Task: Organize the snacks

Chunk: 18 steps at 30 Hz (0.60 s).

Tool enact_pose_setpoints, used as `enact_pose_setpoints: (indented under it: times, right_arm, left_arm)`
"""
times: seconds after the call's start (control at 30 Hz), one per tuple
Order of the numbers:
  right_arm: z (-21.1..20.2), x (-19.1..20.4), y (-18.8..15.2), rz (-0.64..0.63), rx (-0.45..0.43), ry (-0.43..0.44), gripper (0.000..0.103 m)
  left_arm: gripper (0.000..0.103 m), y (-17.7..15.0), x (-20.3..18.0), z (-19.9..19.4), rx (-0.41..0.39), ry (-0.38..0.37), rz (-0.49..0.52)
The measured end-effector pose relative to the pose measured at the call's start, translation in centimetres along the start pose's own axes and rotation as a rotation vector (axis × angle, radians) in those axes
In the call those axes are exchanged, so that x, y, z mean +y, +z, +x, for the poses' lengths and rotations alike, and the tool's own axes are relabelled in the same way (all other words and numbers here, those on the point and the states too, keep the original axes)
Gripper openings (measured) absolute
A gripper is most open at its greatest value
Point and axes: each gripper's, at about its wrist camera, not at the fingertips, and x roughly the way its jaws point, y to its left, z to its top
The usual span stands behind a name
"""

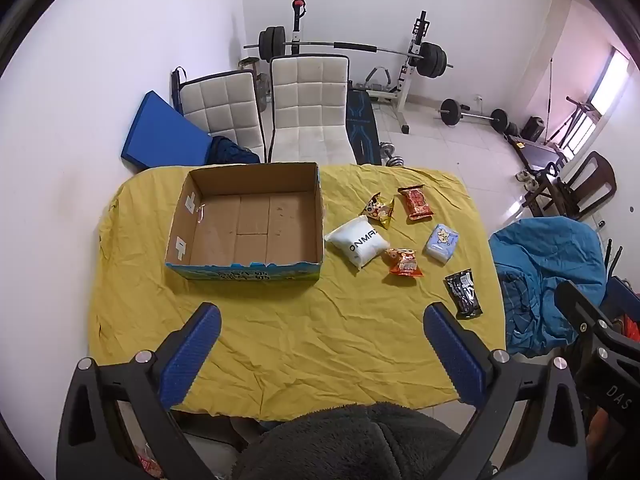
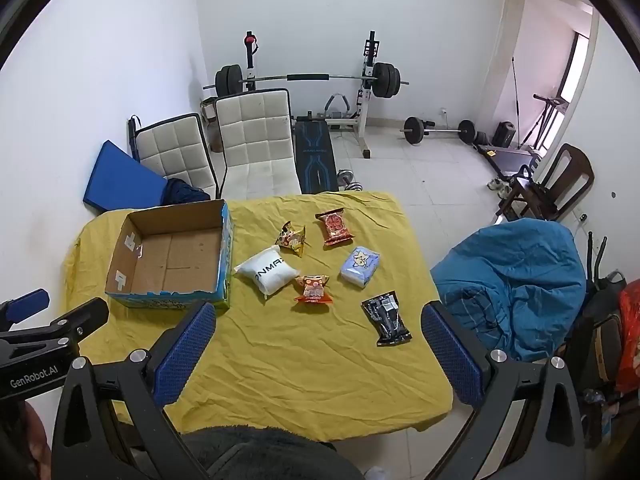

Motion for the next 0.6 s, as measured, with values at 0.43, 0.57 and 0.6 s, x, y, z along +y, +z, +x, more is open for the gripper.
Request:
enact_pose_setpoints:
  times: [0.43,0.57,0.6]
  right_arm:
    - [1.1,0.1,0.0,-0.001,0.011,0.007,0.103]
    - [1.9,0.2,0.3,0.005,0.019,0.02,0.103]
    - [2.3,-0.4,0.6,0.007,0.024,0.023,0.103]
  left_arm:
    - [0.103,0.0,-0.5,-0.2,-0.01,0.014,0.002]
    - [0.103,0.4,-0.6,0.9,-0.005,0.021,-0.013]
    - [0.103,0.4,-0.7,1.0,-0.005,0.024,-0.012]
